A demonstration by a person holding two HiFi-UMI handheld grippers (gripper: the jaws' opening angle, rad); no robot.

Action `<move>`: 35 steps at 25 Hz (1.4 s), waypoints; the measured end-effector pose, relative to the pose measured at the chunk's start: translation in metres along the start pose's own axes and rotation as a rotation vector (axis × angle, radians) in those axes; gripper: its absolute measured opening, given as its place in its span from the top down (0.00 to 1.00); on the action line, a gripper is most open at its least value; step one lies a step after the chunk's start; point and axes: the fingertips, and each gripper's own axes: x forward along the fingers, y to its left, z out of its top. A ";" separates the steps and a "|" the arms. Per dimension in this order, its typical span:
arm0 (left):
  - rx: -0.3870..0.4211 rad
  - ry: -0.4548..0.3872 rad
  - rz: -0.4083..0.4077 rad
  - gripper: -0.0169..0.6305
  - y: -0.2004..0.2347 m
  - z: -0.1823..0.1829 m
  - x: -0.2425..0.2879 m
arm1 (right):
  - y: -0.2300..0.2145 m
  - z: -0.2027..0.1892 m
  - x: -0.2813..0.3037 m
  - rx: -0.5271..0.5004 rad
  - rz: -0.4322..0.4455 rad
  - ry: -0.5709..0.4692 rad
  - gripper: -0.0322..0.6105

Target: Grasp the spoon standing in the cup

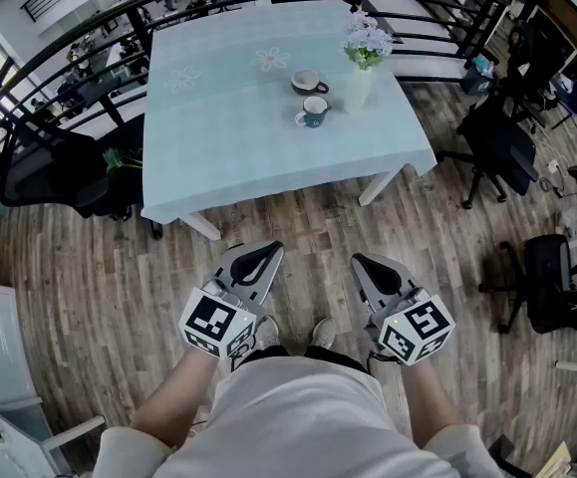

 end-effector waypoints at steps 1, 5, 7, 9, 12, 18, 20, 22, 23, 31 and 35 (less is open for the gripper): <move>-0.002 0.001 0.001 0.94 0.000 0.000 0.000 | 0.000 0.000 0.000 0.005 -0.003 0.001 0.92; -0.006 0.003 0.002 0.94 0.001 -0.002 0.002 | -0.002 -0.002 0.002 0.002 0.001 0.006 0.92; -0.007 0.003 0.002 0.94 0.001 -0.003 0.003 | -0.004 -0.002 0.003 0.006 0.001 0.006 0.92; -0.007 0.004 0.002 0.94 0.000 -0.003 0.006 | -0.007 -0.002 0.003 0.020 -0.001 0.001 0.92; -0.007 0.007 0.006 0.94 -0.003 -0.003 0.011 | -0.014 -0.001 0.003 0.035 -0.001 -0.010 0.92; -0.010 0.021 0.023 0.94 -0.015 -0.009 0.021 | -0.032 -0.004 -0.007 0.041 -0.014 -0.010 0.92; -0.015 0.027 0.033 0.94 -0.022 -0.011 0.025 | -0.038 -0.005 -0.014 0.046 -0.010 -0.010 0.92; -0.018 0.028 0.042 0.94 -0.031 -0.012 0.029 | -0.043 -0.006 -0.022 0.047 -0.001 -0.010 0.92; -0.018 0.027 0.047 0.94 -0.035 -0.012 0.030 | -0.045 -0.006 -0.025 0.047 0.005 -0.010 0.92; -0.016 0.023 0.083 0.94 -0.055 -0.012 0.045 | -0.068 -0.010 -0.045 0.058 0.029 -0.012 0.92; -0.018 0.020 0.095 0.94 -0.055 -0.013 0.051 | -0.076 -0.013 -0.046 0.046 0.037 0.000 0.92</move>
